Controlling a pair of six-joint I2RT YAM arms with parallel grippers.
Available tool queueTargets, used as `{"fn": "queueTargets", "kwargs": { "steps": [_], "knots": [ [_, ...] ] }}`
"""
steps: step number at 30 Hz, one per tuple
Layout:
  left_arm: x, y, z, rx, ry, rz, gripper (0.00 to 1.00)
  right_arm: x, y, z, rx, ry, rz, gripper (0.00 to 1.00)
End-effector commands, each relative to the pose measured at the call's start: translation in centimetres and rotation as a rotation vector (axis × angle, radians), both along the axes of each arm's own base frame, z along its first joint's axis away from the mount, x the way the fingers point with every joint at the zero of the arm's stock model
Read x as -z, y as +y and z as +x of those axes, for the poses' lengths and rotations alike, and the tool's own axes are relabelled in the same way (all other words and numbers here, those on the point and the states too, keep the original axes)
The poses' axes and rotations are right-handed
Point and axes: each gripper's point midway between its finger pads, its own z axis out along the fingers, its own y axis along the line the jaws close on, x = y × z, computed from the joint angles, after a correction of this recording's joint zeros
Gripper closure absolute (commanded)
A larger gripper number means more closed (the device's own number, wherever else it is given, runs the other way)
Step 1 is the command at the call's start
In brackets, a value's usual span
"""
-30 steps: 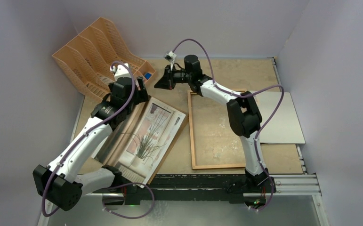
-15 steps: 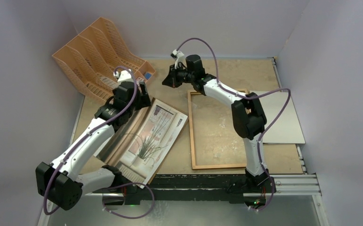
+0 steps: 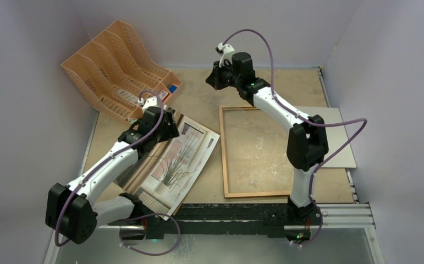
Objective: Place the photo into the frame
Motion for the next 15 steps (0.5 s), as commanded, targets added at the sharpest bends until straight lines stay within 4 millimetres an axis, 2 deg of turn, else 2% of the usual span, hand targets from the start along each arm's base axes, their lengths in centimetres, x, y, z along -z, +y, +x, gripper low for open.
{"fn": "queueTargets", "kwargs": {
  "steps": [1,3,4,10,12,15],
  "knots": [
    [0.7,-0.7,0.0,-0.001,-0.001,-0.051,0.21,-3.8,-3.4,1.2,0.132,-0.108,-0.044,1.0],
    [0.9,-0.9,0.1,-0.002,0.0,-0.055,0.21,-4.8,-4.2,1.4,0.163,-0.133,-0.061,1.0],
    [0.4,-1.1,0.5,0.001,-0.013,-0.06,0.21,-4.6,-4.7,1.4,0.176,-0.124,-0.08,1.0],
    [-9.5,-3.8,6.1,0.127,-0.232,-0.039,0.21,-4.7,-7.6,0.5,0.193,-0.084,-0.048,1.0],
    [-11.5,-5.0,7.6,0.2,-0.284,-0.017,0.2,-5.3,-8.3,-0.1,0.196,-0.096,-0.036,1.0],
    [-13.0,-7.2,9.4,0.315,-0.341,-0.008,0.18,-6.2,-9.3,-1.1,0.197,-0.112,-0.006,1.0]
  ]
}}
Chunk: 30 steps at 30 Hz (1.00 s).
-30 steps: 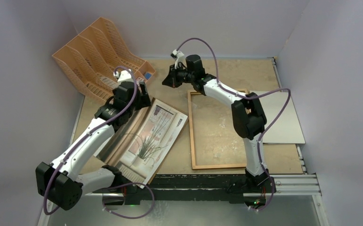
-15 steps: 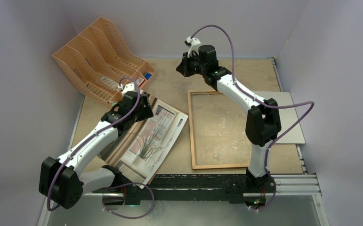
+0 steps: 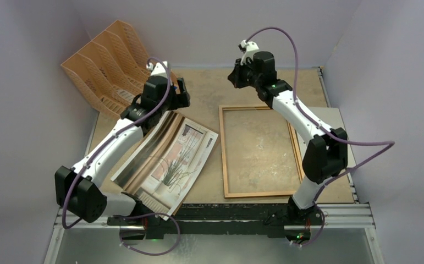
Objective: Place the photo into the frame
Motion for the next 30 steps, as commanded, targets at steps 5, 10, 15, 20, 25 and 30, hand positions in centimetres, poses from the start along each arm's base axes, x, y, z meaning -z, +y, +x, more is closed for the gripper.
{"fn": "queueTargets", "kwargs": {
  "steps": [5,10,15,20,25,30],
  "knots": [
    [-5.7,-6.9,5.6,0.328,-0.205,0.003,0.18,-4.1,-3.1,-3.0,0.024,-0.092,0.114,1.0],
    [-3.5,-10.4,8.6,0.464,-0.171,0.005,0.18,-3.4,-4.8,-5.3,0.044,-0.089,0.147,1.0],
    [-2.0,-13.7,9.3,0.713,-0.2,0.021,0.19,-2.1,-5.9,-7.2,0.068,-0.046,0.201,1.0],
    [-1.7,-16.0,7.7,0.989,-0.251,0.031,0.18,-1.0,-6.1,-9.2,0.074,-0.012,0.269,1.0],
    [-1.5,-16.3,7.8,1.082,-0.236,-0.049,0.18,-1.7,-6.5,-10.5,0.066,-0.032,0.29,1.0],
    [-0.3,-17.4,7.4,1.215,-0.187,-0.198,0.18,-2.7,-6.8,-11.3,0.065,-0.05,0.3,1.0]
  ]
}}
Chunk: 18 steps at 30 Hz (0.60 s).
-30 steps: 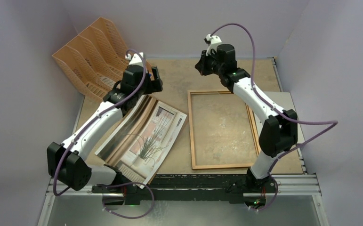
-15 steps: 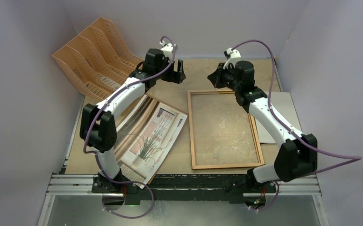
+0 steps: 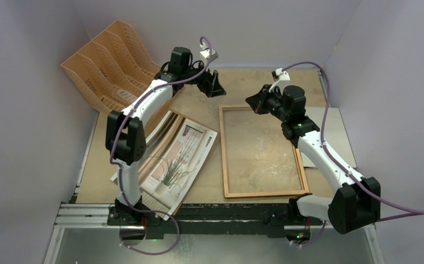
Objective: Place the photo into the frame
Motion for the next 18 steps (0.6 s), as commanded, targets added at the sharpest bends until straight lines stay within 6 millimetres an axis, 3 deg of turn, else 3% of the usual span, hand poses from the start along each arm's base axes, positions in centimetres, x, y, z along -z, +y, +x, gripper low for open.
{"fn": "queueTargets", "kwargs": {
  "steps": [1,6,14,18],
  "knots": [
    [-0.3,-1.1,-0.8,0.176,0.061,-0.103,0.18,-3.5,0.1,-0.7,-0.018,-0.088,0.057,1.0],
    [0.7,-1.7,-0.2,0.207,0.084,-0.118,0.17,-4.1,-0.2,-1.0,-0.009,-0.095,0.062,1.0],
    [0.5,-1.6,-3.3,0.389,0.093,-0.15,0.17,-5.1,-0.4,-1.7,-0.02,-0.105,0.058,1.0],
    [0.5,-1.5,-4.2,0.428,0.11,-0.161,0.23,-5.2,-0.5,-1.7,-0.02,-0.105,0.059,1.0]
  ]
}}
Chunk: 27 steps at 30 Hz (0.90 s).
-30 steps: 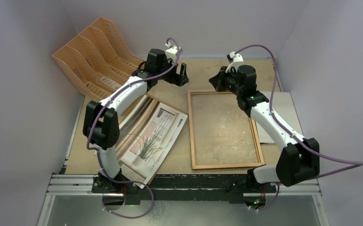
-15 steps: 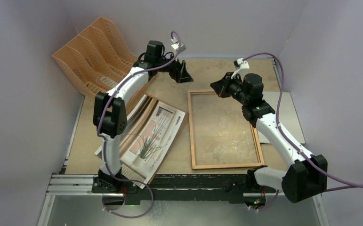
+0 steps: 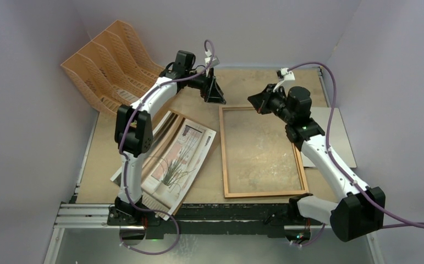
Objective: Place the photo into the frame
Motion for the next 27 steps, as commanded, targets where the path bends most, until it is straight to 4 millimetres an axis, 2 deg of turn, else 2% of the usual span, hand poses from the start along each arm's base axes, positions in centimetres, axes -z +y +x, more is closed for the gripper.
{"fn": "queueTargets", "kwargs": {
  "steps": [1,7,16,17,24,27],
  "knots": [
    [-2.2,-0.1,-1.8,0.113,-0.045,-0.065,0.27,-2.7,0.1,-0.6,-0.021,-0.061,0.025,1.0],
    [-1.5,0.2,-1.8,0.093,-0.032,-0.027,0.57,-2.9,0.0,-0.6,-0.02,-0.068,0.024,1.0],
    [-0.9,0.7,-2.3,0.117,-0.037,0.007,0.73,-2.9,-0.2,-0.6,-0.014,-0.071,0.007,1.0],
    [-1.0,0.7,-2.4,0.124,-0.039,0.002,0.72,-3.0,-0.2,-0.7,-0.014,-0.074,0.006,1.0],
    [-1.4,0.5,-2.5,0.143,-0.039,-0.018,0.32,-4.0,0.6,-1.4,-0.08,-0.104,0.019,1.0],
    [-1.5,0.4,-2.2,0.138,-0.045,-0.019,0.22,-4.7,1.1,-1.8,-0.117,-0.119,0.031,1.0]
  ]
}}
